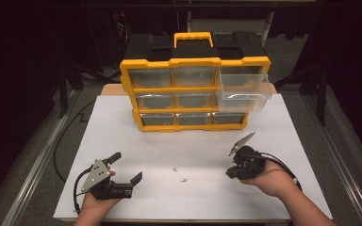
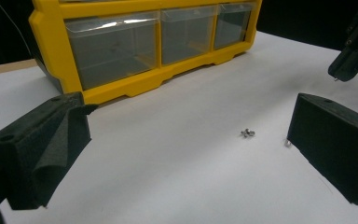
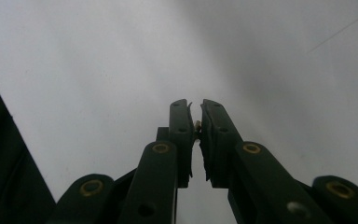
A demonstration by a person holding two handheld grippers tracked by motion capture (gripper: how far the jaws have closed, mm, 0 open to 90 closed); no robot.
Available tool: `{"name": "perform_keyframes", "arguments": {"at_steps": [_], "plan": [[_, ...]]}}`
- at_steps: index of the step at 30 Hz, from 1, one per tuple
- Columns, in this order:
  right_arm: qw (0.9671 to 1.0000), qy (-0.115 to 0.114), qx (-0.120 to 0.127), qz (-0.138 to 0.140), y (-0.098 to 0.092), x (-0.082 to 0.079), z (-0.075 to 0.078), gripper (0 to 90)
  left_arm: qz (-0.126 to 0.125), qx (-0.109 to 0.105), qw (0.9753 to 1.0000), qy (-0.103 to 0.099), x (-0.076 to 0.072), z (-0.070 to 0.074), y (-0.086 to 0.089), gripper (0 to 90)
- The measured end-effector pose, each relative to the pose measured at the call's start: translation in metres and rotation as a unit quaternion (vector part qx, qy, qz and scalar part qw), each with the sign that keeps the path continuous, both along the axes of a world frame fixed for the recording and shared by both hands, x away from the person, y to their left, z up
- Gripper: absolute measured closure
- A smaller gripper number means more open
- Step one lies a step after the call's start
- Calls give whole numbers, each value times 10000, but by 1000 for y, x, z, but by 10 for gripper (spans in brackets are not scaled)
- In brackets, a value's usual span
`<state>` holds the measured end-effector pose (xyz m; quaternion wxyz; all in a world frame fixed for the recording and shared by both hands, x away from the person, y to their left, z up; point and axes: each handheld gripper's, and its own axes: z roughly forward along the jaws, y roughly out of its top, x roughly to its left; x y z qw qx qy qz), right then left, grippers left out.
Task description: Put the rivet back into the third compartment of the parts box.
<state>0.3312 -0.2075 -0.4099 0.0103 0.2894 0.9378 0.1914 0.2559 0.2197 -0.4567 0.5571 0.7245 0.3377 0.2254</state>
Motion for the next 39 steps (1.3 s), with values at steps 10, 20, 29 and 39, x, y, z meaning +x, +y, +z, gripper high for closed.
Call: {"name": "perform_keyframes", "arguments": {"at_steps": [10, 20, 29, 39], "plan": [[9989, 258, -271, 297, -10, 3, 22, 844, -54, 52, 10000, 15, 0, -1, -1, 3], [9956, 527, -418, 655, -14, 4, 56, 843, -96, 53, 9999, 19, 0, -1, -2, 3], [9943, 517, -473, 803, -16, 8, 94, 843, -128, -5, 9999, -11, -1, -1, -2, 3], [9935, 401, -524, 929, -9, 9, 138, 843, -184, 8, 9998, -17, -1, -1, -4, 3]]}}
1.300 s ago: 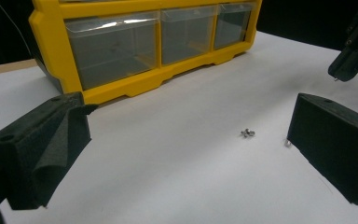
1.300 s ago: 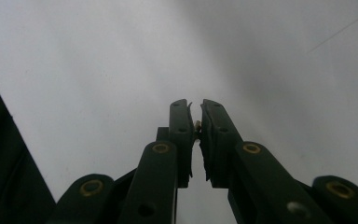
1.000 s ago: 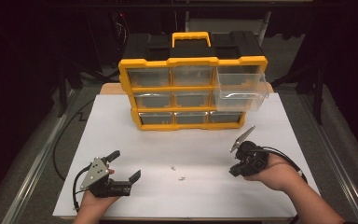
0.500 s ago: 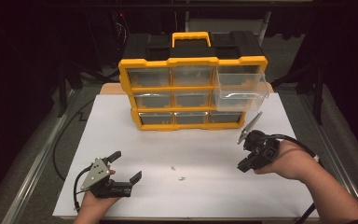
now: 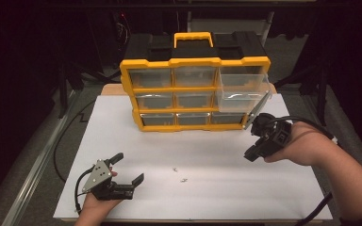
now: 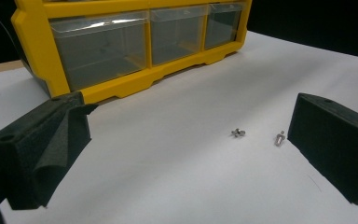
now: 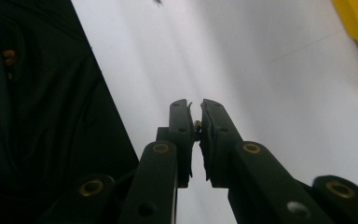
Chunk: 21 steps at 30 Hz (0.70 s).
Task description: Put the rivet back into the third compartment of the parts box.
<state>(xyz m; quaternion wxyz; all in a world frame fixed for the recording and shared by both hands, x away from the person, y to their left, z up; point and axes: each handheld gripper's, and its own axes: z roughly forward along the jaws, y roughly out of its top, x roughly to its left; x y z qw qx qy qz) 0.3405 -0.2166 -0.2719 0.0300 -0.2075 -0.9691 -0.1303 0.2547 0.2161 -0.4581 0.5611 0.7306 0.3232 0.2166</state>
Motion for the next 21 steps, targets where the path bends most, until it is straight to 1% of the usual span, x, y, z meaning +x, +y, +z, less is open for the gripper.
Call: {"name": "perform_keyframes", "arguments": {"at_steps": [8, 9, 13, 14, 15, 19, 21], "plan": [[10000, -59, -13, 29, 0, 6, 29, 843, -28, -12, 10000, -4, 0, 0, 1, 3], [10000, -53, -2, -1, 0, 6, 32, 843, -26, -4, 10000, 1, 0, 0, 1, 3], [10000, -81, 14, 12, -1, 9, 43, 843, -49, -3, 10000, -15, -1, 0, 1, 3], [10000, -81, 14, 12, -1, 9, 43, 843, -49, -3, 10000, -15, -1, 0, 1, 3], [10000, -88, -17, 10, 0, 11, 48, 843, -51, -11, 10000, -20, -1, 1, 1, 3], [9999, -97, -52, -11, 1, 13, 57, 843, -64, -8, 10000, -14, -1, 0, 0, 3], [9999, -120, -18, -23, 1, 15, 63, 843, -71, -8, 10000, -16, -1, 1, 0, 3]]}}
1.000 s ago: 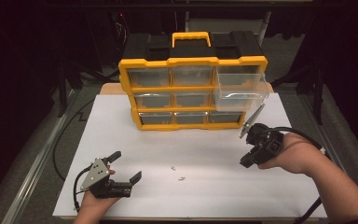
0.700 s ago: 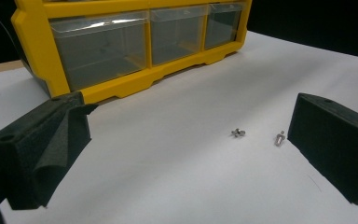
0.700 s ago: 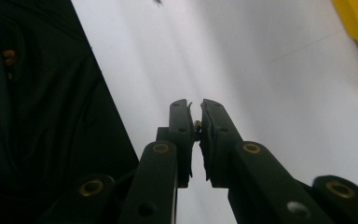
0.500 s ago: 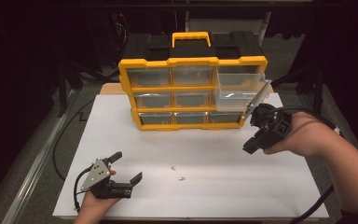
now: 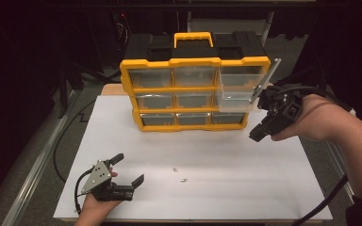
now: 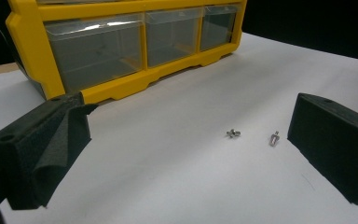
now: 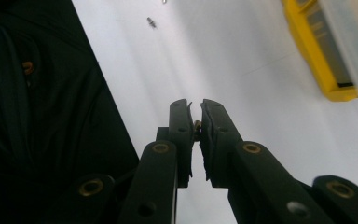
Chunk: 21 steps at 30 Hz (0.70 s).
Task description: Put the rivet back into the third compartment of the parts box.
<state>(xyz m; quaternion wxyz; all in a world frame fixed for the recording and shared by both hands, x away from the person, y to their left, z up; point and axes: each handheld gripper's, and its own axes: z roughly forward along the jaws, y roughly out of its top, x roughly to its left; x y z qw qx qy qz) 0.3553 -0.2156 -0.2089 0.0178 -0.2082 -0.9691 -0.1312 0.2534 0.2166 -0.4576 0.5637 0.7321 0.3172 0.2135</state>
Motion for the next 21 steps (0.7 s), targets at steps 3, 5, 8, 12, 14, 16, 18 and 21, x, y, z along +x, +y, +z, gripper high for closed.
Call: {"name": "perform_keyframes", "arguments": {"at_steps": [3, 5, 8, 12, 14, 16, 18, 21], "plan": [[10000, -36, -14, -10, 0, 3, 9, 843, -7, 7, 10000, 13, 1, -1, 0, 4], [10000, -55, -2, -51, -1, 6, 16, 843, 8, 4, 10000, 29, 1, -1, 0, 3], [9999, -99, 37, -81, -2, 9, 26, 843, 3, -14, 10000, 12, 1, -1, 0, 3], [9998, -144, -26, -116, -1, 12, 40, 843, -12, -2, 10000, 3, 1, 0, 1, 3], [9998, -175, -35, -93, 0, 14, 47, 843, -16, 6, 10000, 5, 1, 0, 1, 3], [9997, -210, -2, -102, 1, 16, 53, 843, -14, -11, 10000, 7, 0, 0, 1, 3], [9997, -229, -12, -103, 2, 17, 58, 842, -29, 15, 10000, 5, 0, 0, 2, 3], [9996, -268, -33, -92, 5, 20, 66, 843, -31, -7, 10000, 14, 0, 0, 2, 3]]}}
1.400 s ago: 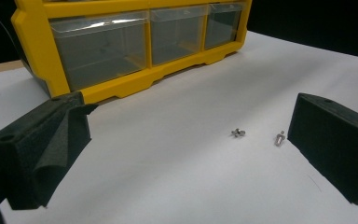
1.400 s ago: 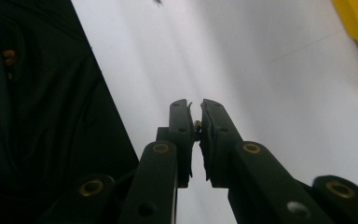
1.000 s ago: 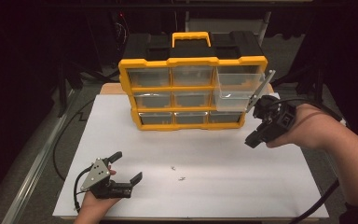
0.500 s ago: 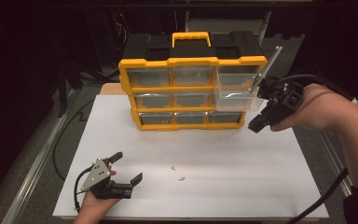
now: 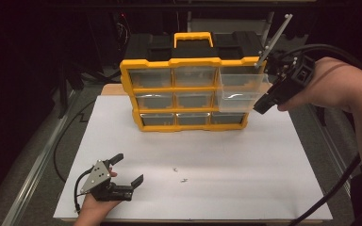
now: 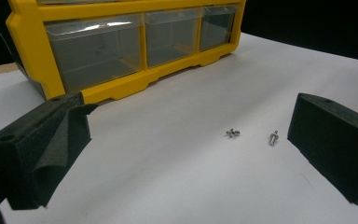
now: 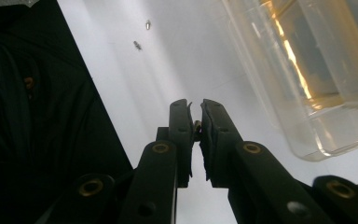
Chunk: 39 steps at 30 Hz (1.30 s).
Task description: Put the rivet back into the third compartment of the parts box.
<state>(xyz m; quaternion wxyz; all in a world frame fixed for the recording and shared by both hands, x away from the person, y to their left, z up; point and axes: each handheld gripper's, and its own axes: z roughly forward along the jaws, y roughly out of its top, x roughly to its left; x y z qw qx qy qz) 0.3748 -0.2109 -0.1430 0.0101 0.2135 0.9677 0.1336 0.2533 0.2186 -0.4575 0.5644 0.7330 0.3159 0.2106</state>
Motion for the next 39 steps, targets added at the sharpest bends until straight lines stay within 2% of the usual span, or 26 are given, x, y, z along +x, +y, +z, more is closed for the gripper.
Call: {"name": "perform_keyframes", "arguments": {"at_steps": [8, 20, 23, 26, 39], "plan": [[9999, -82, 23, -70, 7, 11, 17, 843, -42, 33, 10000, -2, 0, 0, 0, 3], [9999, -116, -121, -39, 34, 34, 18, 842, -52, -19, 10000, 8, 0, 0, 0, 3], [9997, -195, -99, -82, 39, 38, 22, 843, -60, -1, 10000, 42, 0, -1, 0, 3], [9994, -263, -198, -120, 44, 42, 20, 843, -109, -16, 9999, -31, -2, 0, 0, 3], [9984, -198, -396, -343, 53, 70, 4, 842, -191, -76, 9998, -28, 0, 0, -1, 3]]}}
